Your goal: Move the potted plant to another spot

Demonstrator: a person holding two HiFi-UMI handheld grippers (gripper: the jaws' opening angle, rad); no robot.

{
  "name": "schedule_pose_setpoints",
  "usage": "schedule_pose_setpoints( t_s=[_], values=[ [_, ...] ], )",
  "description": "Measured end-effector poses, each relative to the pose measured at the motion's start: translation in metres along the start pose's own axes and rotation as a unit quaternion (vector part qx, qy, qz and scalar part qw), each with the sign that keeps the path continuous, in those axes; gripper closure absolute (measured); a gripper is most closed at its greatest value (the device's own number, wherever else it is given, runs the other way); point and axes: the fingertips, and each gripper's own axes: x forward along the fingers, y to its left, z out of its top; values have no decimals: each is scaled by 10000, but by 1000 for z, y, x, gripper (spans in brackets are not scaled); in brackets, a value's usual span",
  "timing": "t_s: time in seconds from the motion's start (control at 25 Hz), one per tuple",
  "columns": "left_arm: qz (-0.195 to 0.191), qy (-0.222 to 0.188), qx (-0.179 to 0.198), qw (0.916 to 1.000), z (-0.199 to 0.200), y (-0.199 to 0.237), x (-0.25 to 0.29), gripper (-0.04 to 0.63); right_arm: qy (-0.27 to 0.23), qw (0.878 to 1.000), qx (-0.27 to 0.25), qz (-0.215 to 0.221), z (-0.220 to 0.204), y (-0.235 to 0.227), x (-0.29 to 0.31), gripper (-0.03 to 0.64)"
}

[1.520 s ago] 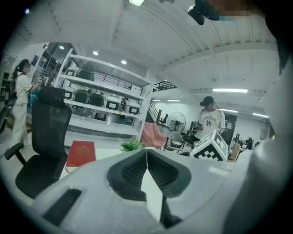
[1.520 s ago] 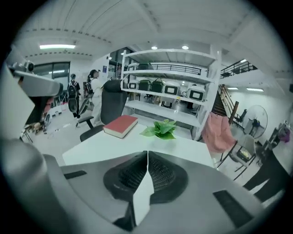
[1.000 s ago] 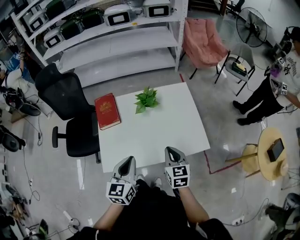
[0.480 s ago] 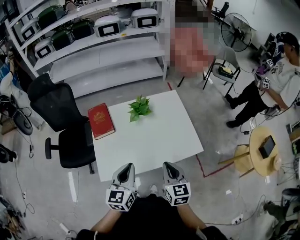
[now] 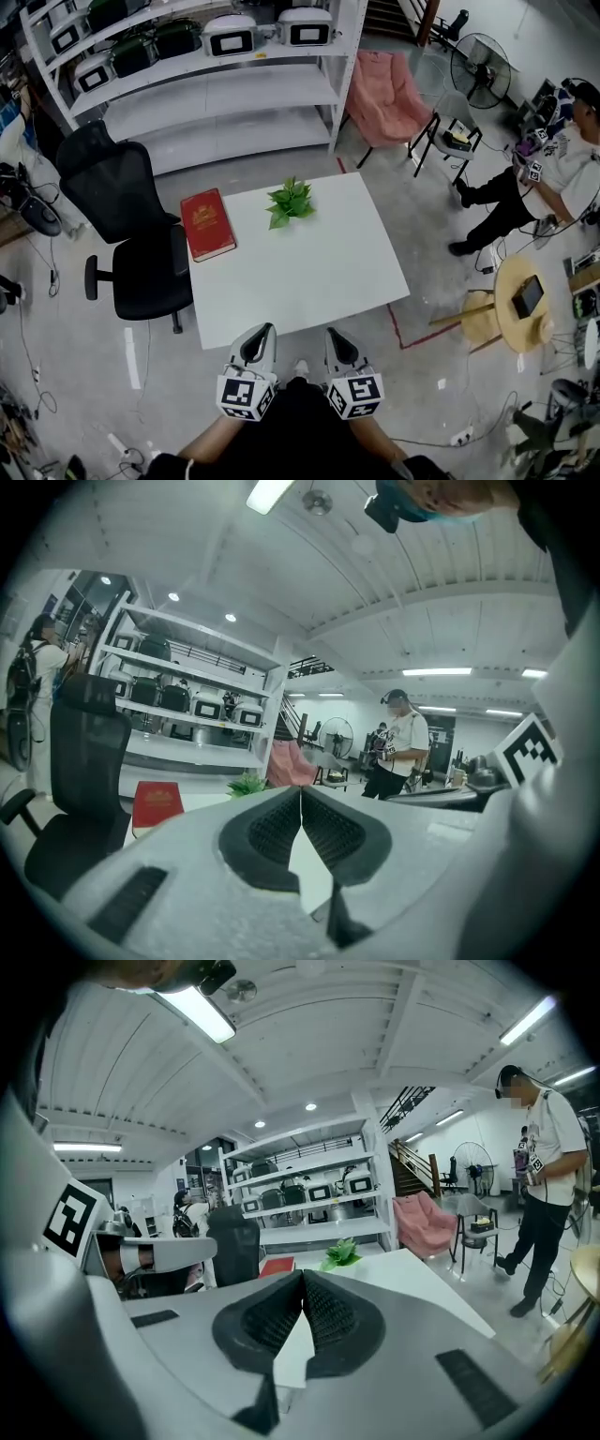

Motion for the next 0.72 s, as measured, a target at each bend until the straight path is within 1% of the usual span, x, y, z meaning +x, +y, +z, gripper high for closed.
schedule_pose_setpoints(
  t_s=[0.28, 0.72],
  values=[
    [-82, 31, -56, 9999, -5, 5, -4, 577, 3, 10000, -70, -20, -2, 12, -1, 604],
    [-188, 49, -32, 9998, -2, 9, 3, 577, -8, 9999, -97, -130, 1, 12, 7, 604]
  ],
)
